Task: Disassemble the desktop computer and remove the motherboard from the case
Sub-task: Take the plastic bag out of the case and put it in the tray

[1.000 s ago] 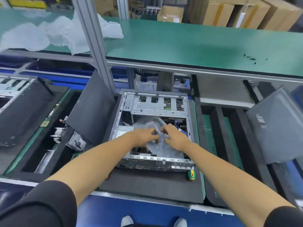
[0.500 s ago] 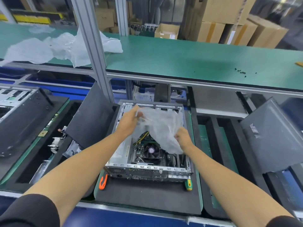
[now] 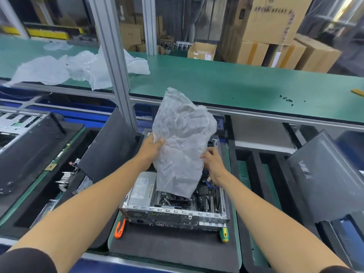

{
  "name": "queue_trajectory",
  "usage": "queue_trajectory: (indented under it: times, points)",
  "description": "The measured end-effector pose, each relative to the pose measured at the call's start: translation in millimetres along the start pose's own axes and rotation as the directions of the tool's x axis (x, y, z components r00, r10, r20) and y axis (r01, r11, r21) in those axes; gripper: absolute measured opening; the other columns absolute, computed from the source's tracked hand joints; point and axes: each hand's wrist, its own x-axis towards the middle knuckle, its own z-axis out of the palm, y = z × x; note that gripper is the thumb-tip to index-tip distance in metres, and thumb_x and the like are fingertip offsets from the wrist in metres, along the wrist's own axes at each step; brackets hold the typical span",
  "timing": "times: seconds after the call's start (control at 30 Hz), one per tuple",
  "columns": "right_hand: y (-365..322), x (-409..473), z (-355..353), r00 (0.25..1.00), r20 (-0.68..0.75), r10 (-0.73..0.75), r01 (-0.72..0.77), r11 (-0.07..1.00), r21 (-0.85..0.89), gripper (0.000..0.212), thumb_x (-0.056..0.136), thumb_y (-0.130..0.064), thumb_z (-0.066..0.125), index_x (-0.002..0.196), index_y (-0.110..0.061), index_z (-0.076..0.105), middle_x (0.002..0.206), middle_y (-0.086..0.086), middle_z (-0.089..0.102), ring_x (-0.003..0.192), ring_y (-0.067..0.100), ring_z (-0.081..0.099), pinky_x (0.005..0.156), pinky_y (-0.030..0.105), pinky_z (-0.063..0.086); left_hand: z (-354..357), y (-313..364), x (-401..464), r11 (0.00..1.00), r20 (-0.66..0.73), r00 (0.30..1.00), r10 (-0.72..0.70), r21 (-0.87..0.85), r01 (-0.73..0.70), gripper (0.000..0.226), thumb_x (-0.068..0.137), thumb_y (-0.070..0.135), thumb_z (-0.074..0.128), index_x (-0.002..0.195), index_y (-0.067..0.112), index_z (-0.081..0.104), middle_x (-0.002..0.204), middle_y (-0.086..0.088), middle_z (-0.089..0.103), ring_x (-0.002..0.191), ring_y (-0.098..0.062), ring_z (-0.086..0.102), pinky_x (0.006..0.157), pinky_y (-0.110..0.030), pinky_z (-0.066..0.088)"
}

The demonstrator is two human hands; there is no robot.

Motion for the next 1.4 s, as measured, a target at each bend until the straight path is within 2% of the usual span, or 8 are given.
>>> queue_trajectory:
  times: [0.2, 0.47, 0.63, 0.83, 1.1, 1.2, 1.3, 1.4]
  points:
    - [-1, 5, -18, 0.984, -0.13, 0.123, -0.106, 0.986, 0.131, 0.012, 0.088, -0.018, 0.058, 0.097, -0.011, 0.058, 0.103, 0.014, 0.061, 0.094, 0.03, 0.06, 0.086, 0.046, 0.048, -5, -11, -5, 0.992, 0.063, 0.993, -0.104, 0.075, 0.1, 0.027, 0.103, 0.027, 0.058, 0.13, 0.026, 0.06, 0.113, 0.0, 0.075, 0.096, -0.025, 0.074, 0.081, -0.046, 0.062]
    - [-1, 2, -40, 0.952, -0.293, -0.086, -0.006, 0.954, -0.298, 0.017, 0.086, -0.001, 0.058, 0.083, -0.012, 0.045, 0.08, 0.003, 0.049, 0.069, 0.018, 0.044, 0.061, 0.031, 0.035, -21, -26, -9, 0.983, 0.158, 0.972, -0.175, 0.08, 0.165, 0.026, 0.103, 0.02, 0.058, 0.127, 0.027, 0.064, 0.119, -0.003, 0.074, 0.102, -0.024, 0.073, 0.091, -0.047, 0.058]
    - [0, 0, -35, 0.921, -0.298, -0.252, 0.083, 0.873, -0.48, 0.011, 0.088, -0.01, 0.058, 0.092, -0.012, 0.048, 0.081, 0.001, 0.061, 0.065, 0.017, 0.054, 0.059, 0.035, 0.043, -5, -32, -14, 0.983, 0.187, 0.967, -0.175, -0.013, 0.181, 0.041, 0.102, 0.007, 0.055, 0.136, 0.031, 0.054, 0.123, -0.001, 0.071, 0.107, -0.026, 0.071, 0.091, -0.048, 0.059]
    - [-11, 3, -38, 0.955, -0.238, -0.175, 0.086, 0.935, -0.343, 0.008, 0.085, -0.002, 0.056, 0.092, -0.004, 0.053, 0.091, 0.009, 0.063, 0.077, 0.023, 0.058, 0.07, 0.036, 0.046, -17, -24, -15, 0.969, 0.172, 0.968, -0.182, 0.197, 0.147, 0.045, 0.095, 0.008, 0.06, 0.127, 0.039, 0.062, 0.117, 0.003, 0.074, 0.1, -0.021, 0.074, 0.088, -0.043, 0.06]
    - [-4, -2, -51, 0.987, -0.157, 0.036, -0.039, 0.999, -0.018, 0.036, 0.09, 0.006, 0.046, 0.11, -0.011, 0.07, 0.114, 0.013, 0.074, 0.106, 0.037, 0.07, 0.092, 0.055, 0.057, -30, -34, -17, 0.987, 0.128, 0.979, -0.156, -0.014, 0.159, 0.041, 0.095, -0.01, 0.053, 0.125, 0.014, 0.067, 0.118, -0.007, 0.074, 0.109, -0.029, 0.07, 0.095, -0.05, 0.055]
    - [0, -5, -51, 0.989, -0.143, 0.047, -0.04, 0.998, 0.046, 0.038, 0.089, 0.013, 0.05, 0.107, -0.012, 0.073, 0.109, 0.013, 0.076, 0.1, 0.036, 0.073, 0.09, 0.056, 0.058, -25, -38, -20, 0.984, 0.038, 0.988, -0.149, -0.089, 0.152, 0.036, 0.093, -0.013, 0.055, 0.121, 0.004, 0.069, 0.115, -0.013, 0.074, 0.105, -0.033, 0.069, 0.094, -0.049, 0.055]
    - [4, -6, -47, 0.986, -0.141, 0.091, -0.078, 0.992, 0.095, 0.031, 0.089, 0.013, 0.05, 0.105, -0.004, 0.07, 0.107, 0.02, 0.073, 0.093, 0.038, 0.07, 0.088, 0.062, 0.056, -18, -36, -24, 0.98, -0.002, 0.989, -0.147, -0.14, 0.145, 0.028, 0.094, -0.01, 0.05, 0.112, -0.002, 0.07, 0.099, -0.015, 0.075, 0.092, -0.034, 0.066, 0.07, -0.038, 0.058]
    - [2, -12, -44, 0.974, -0.154, 0.167, -0.136, 0.972, 0.191, 0.023, 0.092, -0.001, 0.052, 0.097, -0.004, 0.075, 0.094, 0.019, 0.073, 0.077, 0.035, 0.071, 0.062, 0.044, 0.06, -14, -32, -27, 0.971, 0.049, 0.988, -0.147, -0.182, 0.153, 0.029, 0.097, 0.011, 0.042, 0.098, 0.004, 0.07, 0.099, -0.014, 0.073, 0.092, -0.034, 0.064, 0.071, -0.039, 0.05]
